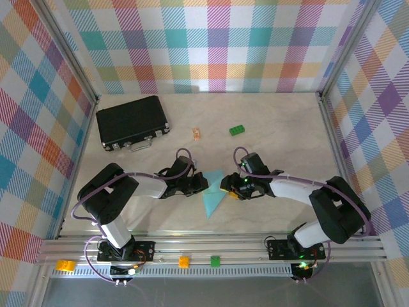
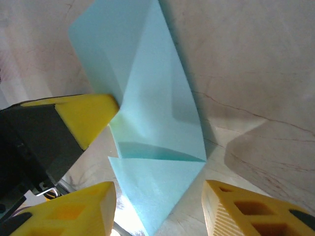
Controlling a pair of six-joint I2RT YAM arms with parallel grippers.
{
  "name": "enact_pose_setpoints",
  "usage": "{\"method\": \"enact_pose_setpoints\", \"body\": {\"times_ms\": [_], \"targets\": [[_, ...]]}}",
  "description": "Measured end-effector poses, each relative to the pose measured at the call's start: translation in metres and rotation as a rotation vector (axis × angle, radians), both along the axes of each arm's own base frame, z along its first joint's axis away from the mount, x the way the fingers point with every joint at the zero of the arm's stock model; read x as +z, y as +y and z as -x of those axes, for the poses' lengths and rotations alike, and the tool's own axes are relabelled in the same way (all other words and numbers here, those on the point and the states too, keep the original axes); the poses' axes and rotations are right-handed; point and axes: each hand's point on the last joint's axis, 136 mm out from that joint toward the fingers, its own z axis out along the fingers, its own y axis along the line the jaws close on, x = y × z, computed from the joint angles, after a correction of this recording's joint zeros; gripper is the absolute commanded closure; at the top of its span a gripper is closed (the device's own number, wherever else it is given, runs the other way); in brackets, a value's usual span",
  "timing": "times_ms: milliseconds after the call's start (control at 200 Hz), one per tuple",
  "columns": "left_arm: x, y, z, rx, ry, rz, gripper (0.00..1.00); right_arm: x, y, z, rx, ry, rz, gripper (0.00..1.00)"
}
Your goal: Fold a paper plane with a square sheet of paper (pick it up from the middle)
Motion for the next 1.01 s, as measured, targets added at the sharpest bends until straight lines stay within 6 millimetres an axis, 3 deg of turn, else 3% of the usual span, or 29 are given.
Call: {"method": "enact_pose_setpoints", "body": {"times_ms": [350, 505, 640, 850, 1005], "targets": [[0.000, -0.002, 0.004, -0.009, -0.001, 0.034, 1.00, -0.011, -0.001, -0.001, -0.017, 0.036, 0.012, 0.51], [0.001, -0.003, 0.004, -0.014, -0.003, 0.047, 1.00, -0.003, 0.008, -0.006, 0.001, 0.006, -0.039, 0.58], [0.001, -0.004, 0.004, -0.017, -0.004, 0.056, 1.00, 0.003, 0.014, -0.010, 0.015, -0.020, -0.076, 0.54], [0.001, -0.004, 0.004, -0.019, -0.009, 0.063, 1.00, 0.016, 0.026, -0.017, 0.070, -0.053, -0.124, 0.55], [0.001, -0.004, 0.004, -0.017, -0.003, 0.071, 1.00, 0.011, 0.030, -0.023, 0.089, -0.047, -0.124, 0.55]]}}
